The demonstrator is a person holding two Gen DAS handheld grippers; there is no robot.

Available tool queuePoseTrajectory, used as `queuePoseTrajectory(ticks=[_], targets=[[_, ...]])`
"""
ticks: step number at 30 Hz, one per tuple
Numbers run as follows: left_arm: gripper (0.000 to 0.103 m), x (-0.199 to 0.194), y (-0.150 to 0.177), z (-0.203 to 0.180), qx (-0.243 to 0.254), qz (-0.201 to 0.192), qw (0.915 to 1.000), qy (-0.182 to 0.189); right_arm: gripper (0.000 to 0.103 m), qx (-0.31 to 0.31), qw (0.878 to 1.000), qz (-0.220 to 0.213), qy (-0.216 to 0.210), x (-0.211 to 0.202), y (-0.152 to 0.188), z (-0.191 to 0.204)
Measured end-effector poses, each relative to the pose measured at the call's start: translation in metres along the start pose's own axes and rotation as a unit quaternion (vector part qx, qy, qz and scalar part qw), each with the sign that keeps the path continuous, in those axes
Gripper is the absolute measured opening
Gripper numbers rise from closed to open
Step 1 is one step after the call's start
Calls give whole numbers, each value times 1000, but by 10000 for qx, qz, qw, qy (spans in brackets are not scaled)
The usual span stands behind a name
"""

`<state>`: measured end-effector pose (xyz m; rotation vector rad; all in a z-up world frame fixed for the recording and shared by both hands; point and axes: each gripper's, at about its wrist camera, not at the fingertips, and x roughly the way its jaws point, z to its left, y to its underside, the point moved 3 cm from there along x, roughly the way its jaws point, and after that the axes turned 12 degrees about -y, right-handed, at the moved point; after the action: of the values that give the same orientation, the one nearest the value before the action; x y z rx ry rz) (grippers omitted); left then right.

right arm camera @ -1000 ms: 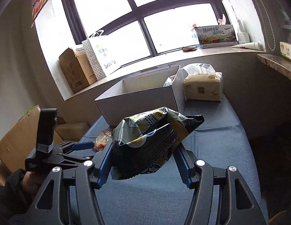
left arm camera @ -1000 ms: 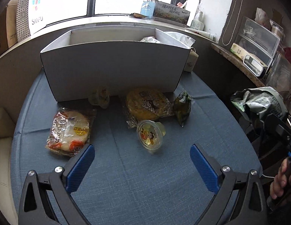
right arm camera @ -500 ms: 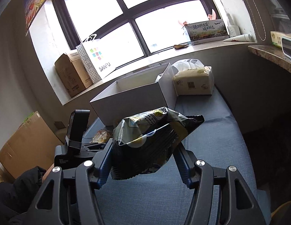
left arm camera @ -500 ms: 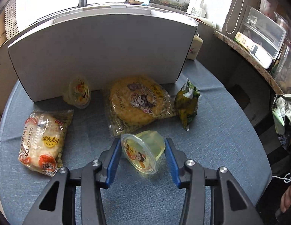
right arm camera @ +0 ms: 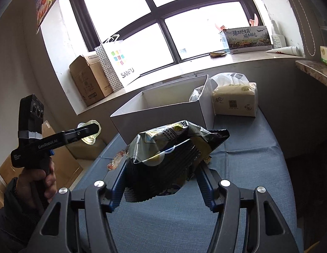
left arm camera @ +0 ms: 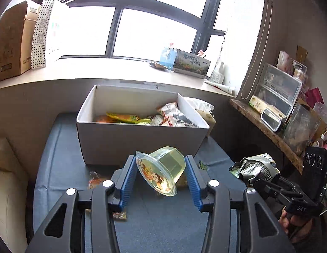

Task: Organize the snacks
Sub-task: 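Lower the dark bag and jelly cup into the white box and open both grippers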

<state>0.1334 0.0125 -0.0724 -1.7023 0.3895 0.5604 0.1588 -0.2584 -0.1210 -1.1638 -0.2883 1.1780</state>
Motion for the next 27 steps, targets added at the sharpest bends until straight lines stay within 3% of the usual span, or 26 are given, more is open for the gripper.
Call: queuePoseTrajectory(ticks=[7,10,14,20,21,22,23,24,27], targets=[[51,7,-70,17,149,-495,9985,-194,65,-172,9995,-212,-184,38,-68,8],[51,29,-97,19,148,-503,9984,-222,65,-198,9993,-262,-166,65,-104,4],[51,65,-124,20,170,-405,9990,69,65,126,9998,-118,-65,106,-143,-16],[52,111,-141,27,142,-95,9998,-70,66,-84,9989,248,384,148,-167,-34],[62,116,-141,30,77,18,9999,-142,69,-30,9986,297,432,152,-168,-38],[90,119,-140,35,-12,121,9995,-282,85,67,9983,331,481,154,-169,-42],[102,117,-138,40,-122,93,9989,-435,95,179,9979,354,518,155,-169,-46],[103,113,-136,44,-202,-33,9987,-477,103,269,9974,307,588,153,-167,-50],[103,97,-127,52,-274,-60,9993,-260,103,174,9970,193,725,142,-163,-52]])
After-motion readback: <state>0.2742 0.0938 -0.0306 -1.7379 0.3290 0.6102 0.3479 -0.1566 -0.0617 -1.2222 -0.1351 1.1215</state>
